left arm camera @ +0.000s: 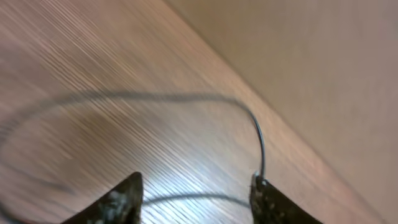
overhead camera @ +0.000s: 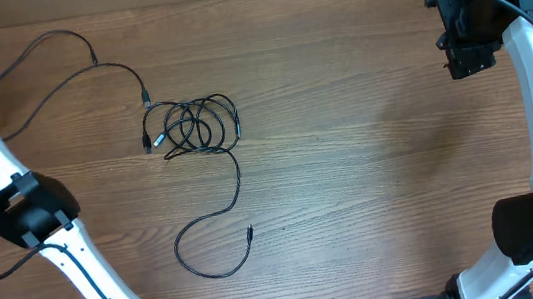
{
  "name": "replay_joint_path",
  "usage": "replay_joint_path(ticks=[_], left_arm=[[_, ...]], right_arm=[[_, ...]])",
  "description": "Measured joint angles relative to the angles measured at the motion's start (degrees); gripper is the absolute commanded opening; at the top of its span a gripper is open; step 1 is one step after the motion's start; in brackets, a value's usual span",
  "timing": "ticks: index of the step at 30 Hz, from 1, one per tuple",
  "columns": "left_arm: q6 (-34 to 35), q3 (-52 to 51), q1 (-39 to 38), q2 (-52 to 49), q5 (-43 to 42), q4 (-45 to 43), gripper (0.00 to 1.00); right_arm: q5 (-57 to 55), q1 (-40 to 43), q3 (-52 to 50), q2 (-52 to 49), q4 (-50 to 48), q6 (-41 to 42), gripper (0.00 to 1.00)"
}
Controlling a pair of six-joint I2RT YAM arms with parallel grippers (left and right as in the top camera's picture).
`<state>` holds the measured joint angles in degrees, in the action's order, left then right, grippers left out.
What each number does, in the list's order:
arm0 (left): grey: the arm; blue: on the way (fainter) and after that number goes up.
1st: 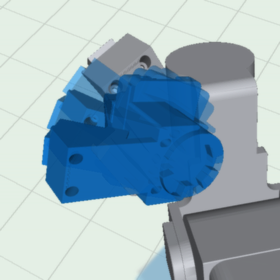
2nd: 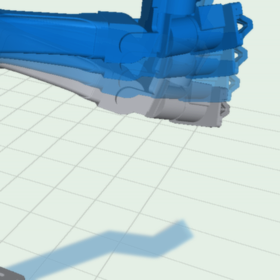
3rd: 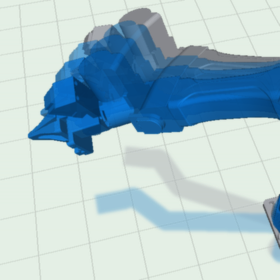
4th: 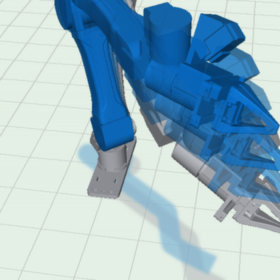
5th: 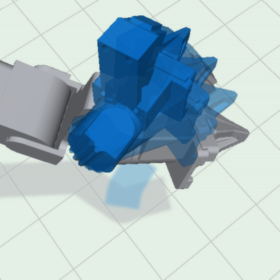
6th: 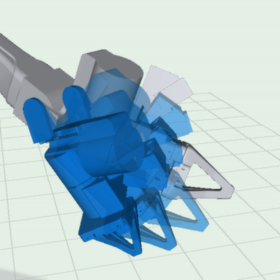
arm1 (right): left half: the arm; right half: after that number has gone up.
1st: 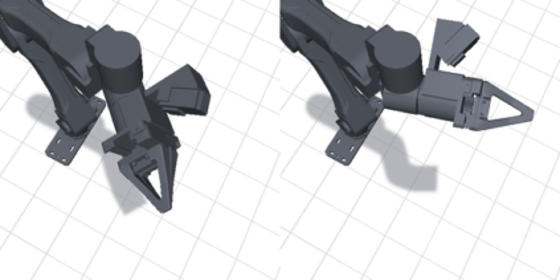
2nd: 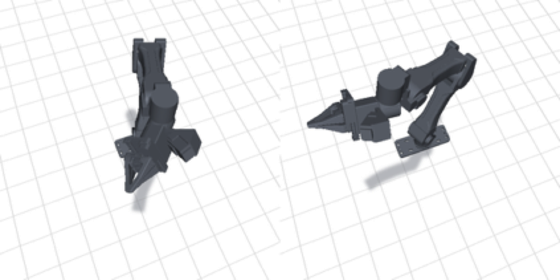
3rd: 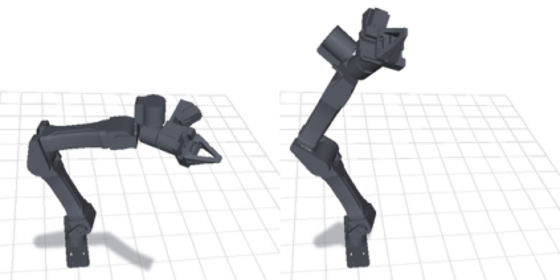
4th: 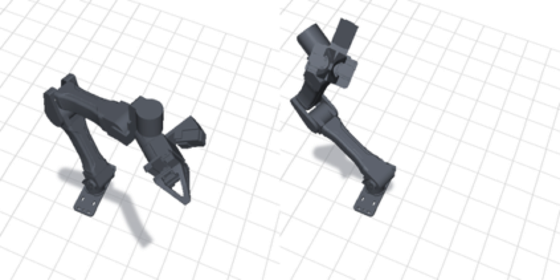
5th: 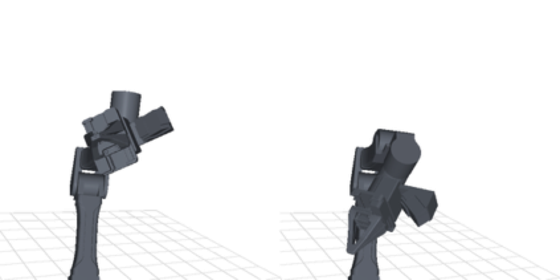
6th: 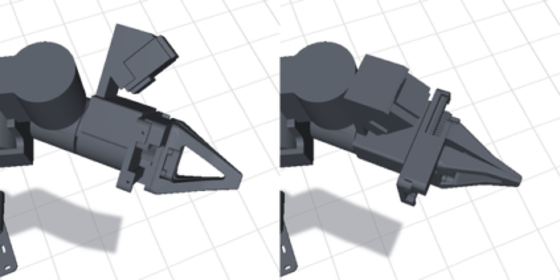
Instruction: Untangle cables
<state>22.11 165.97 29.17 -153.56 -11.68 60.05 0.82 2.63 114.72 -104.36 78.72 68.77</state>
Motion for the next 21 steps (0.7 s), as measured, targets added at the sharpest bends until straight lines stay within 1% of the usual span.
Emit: replay_joint_path(ticks=[2,5,7,10,11,12,13,14,16,19,21], left_arm=[[-0.07,-2.25,-1.18,-0.22,-2.56,-0.07,0.56],[-0.09,-5.49,-3.28,-0.24,-5.35,0.07,0.57],[-0.04,-7.80,-5.68,-0.24,-6.47,0.72,0.50],[-0.26,-10.54,-10.99,-0.33,-7.45,1.86,0.49],[-0.26,-11.02,-12.66,-0.33,-7.58,2.25,0.46],[-0.26,-11.41,-14.56,-0.33,-7.28,2.80,0.41],[-0.31,-11.67,-16.46,-0.33,-6.67,3.43,0.40],[-0.39,-11.89,-18.01,-0.33,-5.79,4.11,0.44],[-0.17,-12.00,-21.31,-0.33,-3.28,5.70,0.55],[1.07,-12.15,-25.94,-0.33,2.10,8.94,0.61],[1.90,-12.72,-27.28,-0.33,4.76,9.77,0.62]], right_arm=[[0.00,0.00,0.00,0.00,-0.04,-0.02,1.00],[0.00,-0.02,0.00,0.00,0.00,0.00,1.00],[0.00,-0.02,0.00,0.00,-0.04,-0.02,1.00],[0.00,-0.02,0.00,0.00,0.00,-0.02,1.00],[0.00,0.00,0.00,0.00,-0.04,0.00,1.00],[0.02,0.00,0.00,0.00,-0.02,0.00,1.00],[0.00,0.00,0.00,0.00,-0.02,0.00,1.00],[0.00,0.00,0.00,0.00,0.00,0.00,1.00],[0.00,0.00,0.00,0.00,-0.02,0.00,1.00],[0.02,0.00,0.00,0.00,-0.04,-0.02,1.00],[-0.02,0.00,0.00,0.00,-0.02,-0.02,1.00]])
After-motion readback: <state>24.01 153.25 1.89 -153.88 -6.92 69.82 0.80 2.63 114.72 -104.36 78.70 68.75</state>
